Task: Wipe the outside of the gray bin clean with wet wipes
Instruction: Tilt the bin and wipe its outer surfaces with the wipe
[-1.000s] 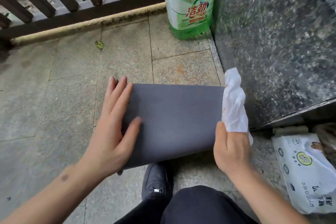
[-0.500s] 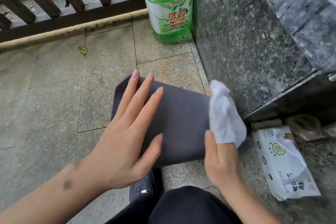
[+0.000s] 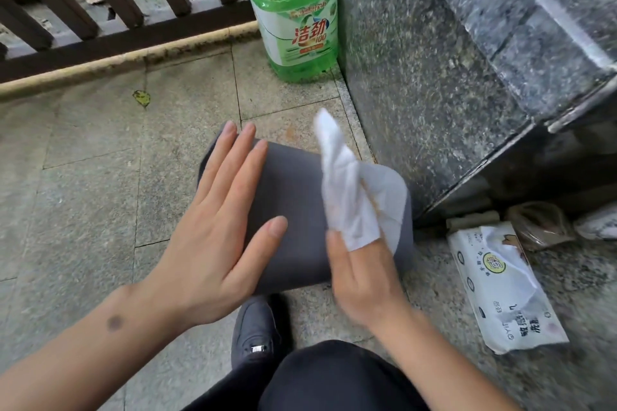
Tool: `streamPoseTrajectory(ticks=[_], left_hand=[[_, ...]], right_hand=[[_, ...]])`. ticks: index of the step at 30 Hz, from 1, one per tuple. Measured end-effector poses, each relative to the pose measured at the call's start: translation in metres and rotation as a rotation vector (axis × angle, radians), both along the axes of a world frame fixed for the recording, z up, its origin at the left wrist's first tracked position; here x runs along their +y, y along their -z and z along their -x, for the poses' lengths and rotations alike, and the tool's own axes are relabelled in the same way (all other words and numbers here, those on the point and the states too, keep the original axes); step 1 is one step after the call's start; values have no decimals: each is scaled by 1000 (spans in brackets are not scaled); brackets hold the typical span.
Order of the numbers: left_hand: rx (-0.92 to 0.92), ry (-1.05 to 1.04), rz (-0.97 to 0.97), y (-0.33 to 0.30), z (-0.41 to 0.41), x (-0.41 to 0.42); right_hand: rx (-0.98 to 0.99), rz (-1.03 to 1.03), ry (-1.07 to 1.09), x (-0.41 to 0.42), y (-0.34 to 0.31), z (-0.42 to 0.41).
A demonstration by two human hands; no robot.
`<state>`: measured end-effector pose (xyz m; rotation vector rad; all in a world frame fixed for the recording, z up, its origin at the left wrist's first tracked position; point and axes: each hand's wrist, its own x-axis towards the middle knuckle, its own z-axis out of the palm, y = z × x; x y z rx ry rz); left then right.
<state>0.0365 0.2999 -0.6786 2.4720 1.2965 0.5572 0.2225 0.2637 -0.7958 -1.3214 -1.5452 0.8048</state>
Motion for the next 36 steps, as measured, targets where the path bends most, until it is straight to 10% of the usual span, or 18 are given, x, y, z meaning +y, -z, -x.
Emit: streamPoseTrajectory(ticks=[10, 21, 36], left_hand=[[40, 29, -55, 6, 14, -9], [35, 70, -61, 8, 12, -13], [74, 57, -64, 7, 13, -13]], right_hand=[[112, 127, 314, -3, 7, -24], [-55, -85, -137, 3, -44, 36], [119, 193, 419, -25, 32, -20]])
